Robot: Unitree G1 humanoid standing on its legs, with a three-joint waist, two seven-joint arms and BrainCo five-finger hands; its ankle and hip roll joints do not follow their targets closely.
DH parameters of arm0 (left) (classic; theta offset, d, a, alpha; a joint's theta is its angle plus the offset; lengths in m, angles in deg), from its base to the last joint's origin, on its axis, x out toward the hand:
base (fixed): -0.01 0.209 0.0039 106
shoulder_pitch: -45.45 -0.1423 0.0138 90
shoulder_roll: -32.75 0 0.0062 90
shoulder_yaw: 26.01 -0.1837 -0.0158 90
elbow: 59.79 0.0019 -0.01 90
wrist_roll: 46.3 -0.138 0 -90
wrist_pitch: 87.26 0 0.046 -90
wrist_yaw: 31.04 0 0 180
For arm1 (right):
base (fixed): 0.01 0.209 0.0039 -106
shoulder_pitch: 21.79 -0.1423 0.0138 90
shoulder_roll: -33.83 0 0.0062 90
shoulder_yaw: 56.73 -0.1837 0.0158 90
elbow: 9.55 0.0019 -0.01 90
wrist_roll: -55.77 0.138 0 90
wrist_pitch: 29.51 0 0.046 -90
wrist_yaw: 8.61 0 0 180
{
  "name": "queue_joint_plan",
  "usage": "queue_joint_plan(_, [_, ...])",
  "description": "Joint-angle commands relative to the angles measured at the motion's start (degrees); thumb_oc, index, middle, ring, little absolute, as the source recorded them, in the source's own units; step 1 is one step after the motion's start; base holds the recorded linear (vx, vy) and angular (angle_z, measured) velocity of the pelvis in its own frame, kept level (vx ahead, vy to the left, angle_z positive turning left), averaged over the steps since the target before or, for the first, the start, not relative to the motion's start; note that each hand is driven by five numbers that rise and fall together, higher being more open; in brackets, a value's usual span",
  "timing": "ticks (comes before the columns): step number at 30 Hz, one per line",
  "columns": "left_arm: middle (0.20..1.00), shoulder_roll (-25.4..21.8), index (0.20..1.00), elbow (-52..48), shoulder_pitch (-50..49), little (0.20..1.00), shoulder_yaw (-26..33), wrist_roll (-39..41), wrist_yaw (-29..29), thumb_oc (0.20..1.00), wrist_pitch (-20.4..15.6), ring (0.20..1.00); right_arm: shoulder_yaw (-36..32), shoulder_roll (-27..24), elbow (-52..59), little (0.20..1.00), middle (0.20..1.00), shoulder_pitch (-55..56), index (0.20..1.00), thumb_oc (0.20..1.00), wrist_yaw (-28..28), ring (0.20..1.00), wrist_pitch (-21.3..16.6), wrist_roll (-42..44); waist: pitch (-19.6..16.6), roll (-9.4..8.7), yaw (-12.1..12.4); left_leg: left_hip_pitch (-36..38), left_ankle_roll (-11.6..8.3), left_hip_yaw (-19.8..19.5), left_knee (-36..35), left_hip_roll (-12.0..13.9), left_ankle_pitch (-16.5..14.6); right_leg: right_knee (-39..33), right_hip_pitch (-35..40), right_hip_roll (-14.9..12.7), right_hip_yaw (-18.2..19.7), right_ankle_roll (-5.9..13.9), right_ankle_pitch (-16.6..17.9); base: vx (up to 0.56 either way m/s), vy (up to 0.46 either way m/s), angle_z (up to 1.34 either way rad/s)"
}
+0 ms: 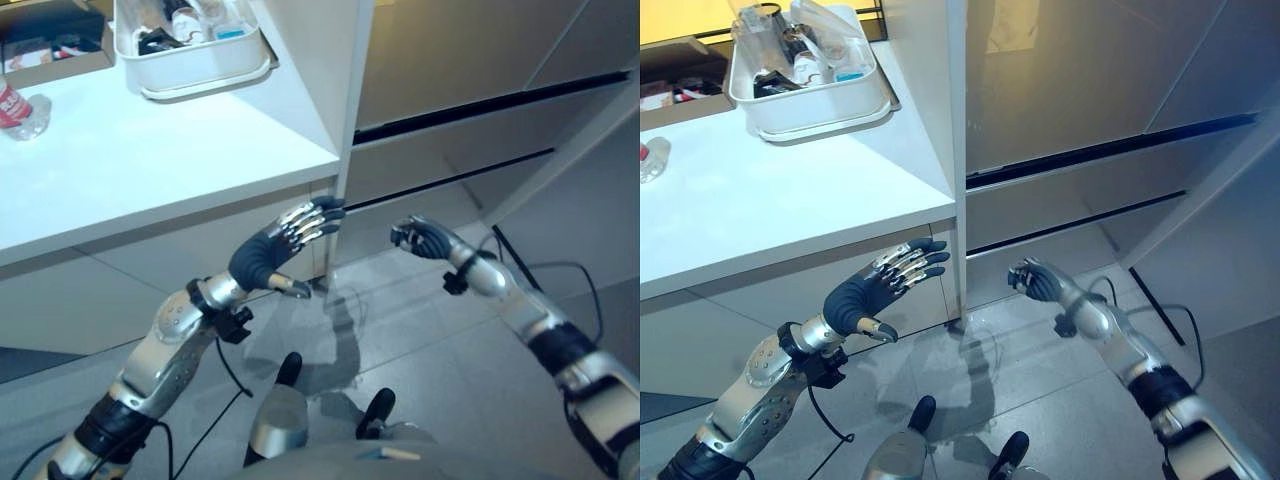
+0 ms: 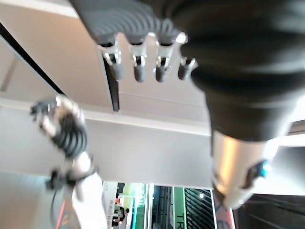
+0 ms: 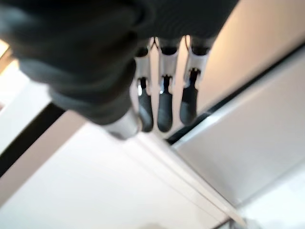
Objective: Take the drinks into the refrigerator
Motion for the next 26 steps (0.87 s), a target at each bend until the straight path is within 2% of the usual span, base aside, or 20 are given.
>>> queue_joint_plan(1, [1.000, 1.3, 1.000, 4.6, -1.7, 1.000, 1.9, -6.4, -2.1, 1.000, -5.2, 1.000, -1.9, 0.1, 1.5, 1.000, 1.000, 2.9, 1.000, 1.000, 2.1, 1.000, -3.1, 5.8, -3.5, -1.61, -2.5, -0.2, 2.00, 4.5, -1.7, -1.4, -0.9, 6.4, 0.4, -1.2, 0.9, 2.56, -3.7, 0.01, 0.038, -0.12])
queue_joint_plan(4, [1.000, 2.8, 1.000, 13.9, -3.3, 1.000, 2.3, -11.8, -4.0, 1.000, -6.6, 1.000, -5.1, 3.5, -2.8, 1.000, 1.000, 10.0, 1.000, 1.000, 2.1, 1.000, -3.1, 8.6, -3.9, -1.87, -4.7, 0.2, 2.19, 5.5, -1.9, -1.5, -1.3, 6.4, 0.0, -1.4, 1.8, 2.80, -3.5, 0.00, 0.072, -0.06])
queue_joint_plan(5, [1.000, 3.3, 1.000, 19.2, -4.4, 1.000, 3.1, -17.1, -6.3, 1.000, -7.8, 1.000, -5.6, 5.9, -7.1, 1.000, 1.000, 12.5, 1.000, 1.000, 1.5, 1.000, -2.5, 10.5, -4.1, -1.85, -6.5, 0.4, 3.04, 6.8, -1.9, -1.7, -1.8, 6.5, -1.0, -1.6, 3.7, 3.06, -3.1, 0.00, 0.113, -0.10])
queue_joint_plan(7, [1.000, 3.7, 1.000, 21.9, -4.9, 1.000, 3.0, -18.5, -6.4, 1.000, -8.3, 1.000, -5.6, 7.2, -9.6, 1.000, 1.000, 13.3, 1.000, 1.000, 1.1, 1.000, -2.6, 11.3, -4.2, -1.80, -6.7, 0.7, 3.10, 8.0, -1.9, -1.7, -1.9, 6.7, -1.6, -1.5, 5.2, 3.08, -3.0, 0.01, 0.099, -0.43])
queue_joint_plan(8, [1.000, 4.7, 1.000, 26.2, -5.9, 1.000, 3.4, -21.8, -7.8, 1.000, -8.9, 1.000, -5.9, 9.0, -13.6, 1.000, 1.000, 15.0, 1.000, 1.000, 0.5, 1.000, -2.0, 12.3, -4.1, -1.80, -7.3, 1.8, 3.11, 9.6, -1.9, -1.6, -2.8, 6.7, -1.7, -1.4, 6.6, 3.17, -3.0, 0.03, 0.108, -0.86])
queue_joint_plan(12, [1.000, 8.5, 1.000, 38.8, -7.7, 1.000, 4.6, -27.1, -10.7, 1.000, -8.7, 1.000, -5.6, 12.9, -25.9, 1.000, 1.000, 16.0, 1.000, 1.000, -0.4, 1.000, -0.5, 14.1, -4.8, -1.89, -7.8, 3.5, 3.84, 12.7, -1.9, -1.7, -3.7, 5.8, -2.0, -1.1, 10.6, 3.47, -2.1, 0.03, 0.083, -0.72])
queue_joint_plan(14, [1.000, 10.4, 1.000, 45.2, -7.9, 1.000, 5.1, -28.9, -11.9, 1.000, -7.8, 1.000, -4.9, 13.7, -28.9, 1.000, 1.000, 15.7, 1.000, 1.000, -1.1, 1.000, -0.1, 14.2, -4.9, -1.93, -7.9, 4.1, 4.11, 13.9, -1.9, -1.7, -4.0, 5.8, -2.3, -1.0, 12.2, 3.57, -1.8, 0.00, 0.076, -0.63])
queue_joint_plan(15, [1.000, 12.7, 1.000, 52.8, -7.4, 1.000, 6.1, -31.6, -13.9, 1.000, -7.1, 1.000, -5.5, 15.4, -33.5, 1.000, 1.000, 15.3, 1.000, 1.000, -1.0, 1.000, 0.6, 15.4, -5.2, -2.05, -8.0, 4.8, 4.53, 14.8, -1.9, -2.0, -4.4, 5.7, -2.4, -0.9, 13.8, 3.68, -1.7, 0.00, 0.063, -0.52])
queue_joint_plan(16, [1.000, 12.8, 1.000, 53.0, -7.3, 1.000, 6.1, -31.7, -14.0, 1.000, -7.2, 1.000, -5.5, 15.4, -33.6, 1.000, 1.000, 15.2, 1.000, 1.000, -1.0, 1.000, 0.5, 15.4, -5.1, -2.03, -7.9, 4.9, 4.54, 14.9, -1.9, -2.0, -4.4, 5.7, -2.4, -0.9, 13.9, 3.69, -1.7, 0.00, 0.060, -0.47])
queue_joint_plan(19, [1.000, 16.3, 1.000, 65.2, -5.8, 1.000, 8.7, -34.8, -17.6, 1.000, -5.3, 1.000, -6.5, 17.3, -39.0, 1.000, 1.000, 13.4, 1.000, 1.000, -0.1, 1.000, 1.5, 16.6, -5.3, -1.96, -7.9, 5.8, 4.91, 16.3, -1.9, -2.2, -4.8, 5.5, -2.4, -0.8, 15.8, 3.77, -1.3, 0.00, 0.038, -0.43])
queue_joint_plan(26, [1.000, 21.6, 1.000, 84.1, -4.1, 1.000, 14.4, -36.0, -21.0, 1.000, -0.9, 1.000, -5.3, 19.3, -44.0, 1.000, 1.000, 10.7, 1.000, 1.000, 0.6, 1.000, 3.2, 14.9, -6.0, -1.97, -7.6, 7.3, 5.35, 18.7, -1.9, -2.4, -5.7, 4.2, -1.8, -0.7, 18.9, 3.83, -0.6, 0.02, 0.028, -0.21])
